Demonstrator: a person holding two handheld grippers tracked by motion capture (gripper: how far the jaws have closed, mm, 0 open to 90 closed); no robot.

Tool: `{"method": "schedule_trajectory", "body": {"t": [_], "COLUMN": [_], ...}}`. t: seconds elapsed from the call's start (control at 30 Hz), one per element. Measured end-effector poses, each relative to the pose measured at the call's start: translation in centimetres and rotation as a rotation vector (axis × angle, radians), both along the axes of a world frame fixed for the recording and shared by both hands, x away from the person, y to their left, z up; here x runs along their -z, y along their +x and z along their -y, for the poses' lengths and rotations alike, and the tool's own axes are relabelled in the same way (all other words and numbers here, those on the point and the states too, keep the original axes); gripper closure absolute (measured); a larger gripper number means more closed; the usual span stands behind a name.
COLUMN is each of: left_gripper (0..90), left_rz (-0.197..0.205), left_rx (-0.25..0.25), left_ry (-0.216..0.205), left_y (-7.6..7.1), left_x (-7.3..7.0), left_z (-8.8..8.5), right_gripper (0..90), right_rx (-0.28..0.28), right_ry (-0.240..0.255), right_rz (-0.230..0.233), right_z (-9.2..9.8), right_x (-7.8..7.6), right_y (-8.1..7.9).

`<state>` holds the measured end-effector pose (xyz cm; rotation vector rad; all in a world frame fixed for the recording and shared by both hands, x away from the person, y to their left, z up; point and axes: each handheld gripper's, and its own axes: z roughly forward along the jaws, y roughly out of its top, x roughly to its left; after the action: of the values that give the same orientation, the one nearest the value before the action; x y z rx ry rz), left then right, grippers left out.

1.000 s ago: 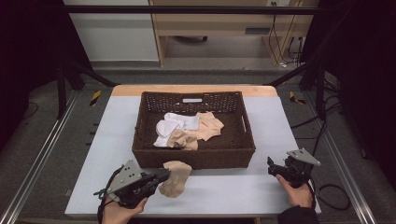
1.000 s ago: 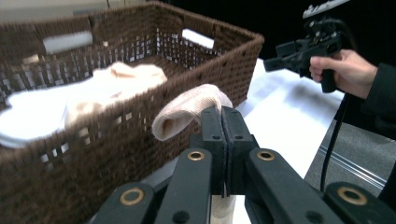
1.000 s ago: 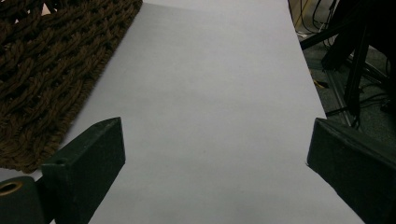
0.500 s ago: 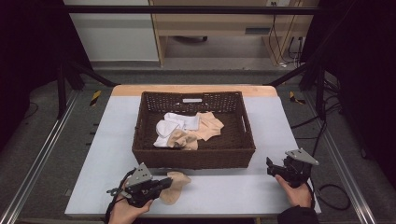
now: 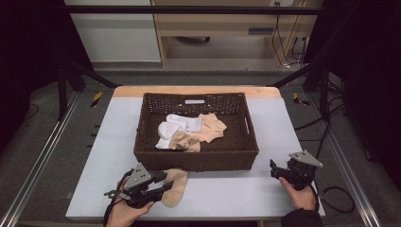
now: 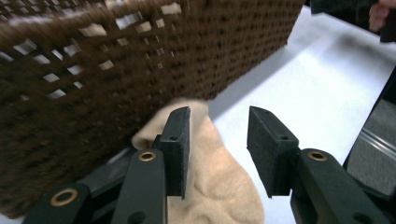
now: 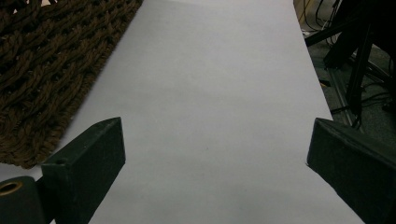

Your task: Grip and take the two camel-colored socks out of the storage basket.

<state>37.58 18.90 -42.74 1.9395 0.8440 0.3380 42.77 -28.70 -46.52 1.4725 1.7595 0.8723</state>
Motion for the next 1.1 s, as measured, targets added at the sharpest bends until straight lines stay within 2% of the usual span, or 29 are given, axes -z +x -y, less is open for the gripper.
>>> {"method": "schedule_trajectory", "body": {"t": [0.1,0.2,0.27,0.4,0.43,0.5,0.6,0.63,0.73,0.8,0.93,1.0,1.1], "left_gripper": [58.2,57.7,57.5,55.6,55.3,54.6,53.7,53.3,52.4,51.8,50.0,49.7,49.1], "left_rz": [0.019,0.064,0.077,0.122,0.143,0.151,0.174,0.184,0.192,0.196,0.199,0.201,0.201], "left_rx": [-0.004,-0.016,-0.023,-0.052,-0.057,-0.060,-0.078,-0.085,-0.098,-0.104,-0.106,-0.134,-0.154], "left_ry": [-0.011,-0.037,-0.046,-0.088,-0.089,-0.083,-0.075,-0.076,-0.069,-0.055,-0.065,-0.036,-0.018], "left_y": [-0.2,-0.2,-0.1,0.7,1.4,1.8,3.1,4.1,5.9,7.2,8.9,10.3,11.8], "left_x": [-0.8,-2.6,-3.1,-5.2,-6.2,-6.7,-8.1,-9.0,-9.9,-10.3,-10.7,-11.1,-11.3], "left_z": [-0.2,-0.6,-0.7,-0.9,-0.7,-0.6,-0.1,0.3,0.8,1.2,1.7,2.1,2.5], "right_gripper": [4.5,4.6,4.6,4.5,4.5,4.5,4.5,4.5,4.4,4.4,4.5,4.5,4.4], "right_rx": [0.001,0.001,0.001,0.015,0.014,0.013,0.010,0.007,0.007,0.009,0.009,0.009,0.009], "right_ry": [-0.001,-0.002,-0.002,0.004,0.004,0.005,0.007,0.003,0.005,0.010,0.006,0.007,0.010], "right_rz": [0.001,0.003,0.003,0.001,0.001,0.001,0.005,0.007,0.008,0.007,0.009,0.010,0.007], "right_z": [0.0,0.0,0.0,0.1,0.2,0.2,0.2,0.2,0.2,0.2,0.3,0.3,0.2], "right_x": [0.0,0.0,0.0,0.0,0.0,0.0,0.0,0.0,-0.1,-0.1,-0.1,-0.1,-0.1], "right_y": [0.0,0.0,0.0,-0.1,-0.1,-0.1,0.0,0.0,0.0,0.0,0.0,0.0,0.0]}}
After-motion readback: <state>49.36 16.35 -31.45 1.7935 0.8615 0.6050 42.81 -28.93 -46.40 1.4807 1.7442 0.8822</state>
